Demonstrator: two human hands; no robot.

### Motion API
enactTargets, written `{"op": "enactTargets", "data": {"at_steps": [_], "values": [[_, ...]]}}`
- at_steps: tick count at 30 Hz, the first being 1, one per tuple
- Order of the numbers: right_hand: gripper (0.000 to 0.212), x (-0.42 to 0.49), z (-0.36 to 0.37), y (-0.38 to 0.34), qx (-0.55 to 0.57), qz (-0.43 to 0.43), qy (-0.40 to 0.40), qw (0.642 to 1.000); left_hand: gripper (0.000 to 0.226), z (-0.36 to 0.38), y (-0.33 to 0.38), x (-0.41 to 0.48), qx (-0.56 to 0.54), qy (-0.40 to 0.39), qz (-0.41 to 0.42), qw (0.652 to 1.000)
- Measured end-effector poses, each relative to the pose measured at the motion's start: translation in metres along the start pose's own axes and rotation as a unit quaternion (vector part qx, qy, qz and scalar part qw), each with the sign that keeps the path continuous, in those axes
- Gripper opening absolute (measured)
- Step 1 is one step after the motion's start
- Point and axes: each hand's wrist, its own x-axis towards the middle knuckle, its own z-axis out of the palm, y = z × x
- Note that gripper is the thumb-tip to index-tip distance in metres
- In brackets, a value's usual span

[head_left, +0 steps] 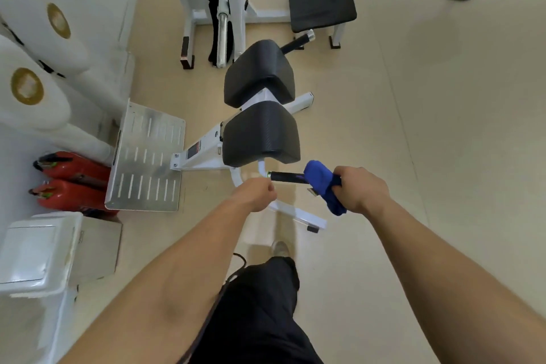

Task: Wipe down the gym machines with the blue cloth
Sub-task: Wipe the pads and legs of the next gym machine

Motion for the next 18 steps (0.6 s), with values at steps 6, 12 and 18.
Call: {"op": "enactTargets", "data": {"at_steps": [6,12,18], "values": [[0.016,0.077,-0.04,0.024,-0.027,-0.061,-0.019,0.998,0.024,-0.019,0.042,0.056,-0.06,0.013,-0.043,0.997],[0.016,0.141,-0.079,0.049,-0.07,-0.158,-0.073,0.982,0.018,-0.035,0.077,0.072,-0.116,0.067,-0.128,0.983],[0.01,0.207,-0.129,0.073,-0.154,-0.32,-0.086,0.931,0.024,-0.04,0.141,0.081,-0.154,0.154,-0.224,0.95]]}}
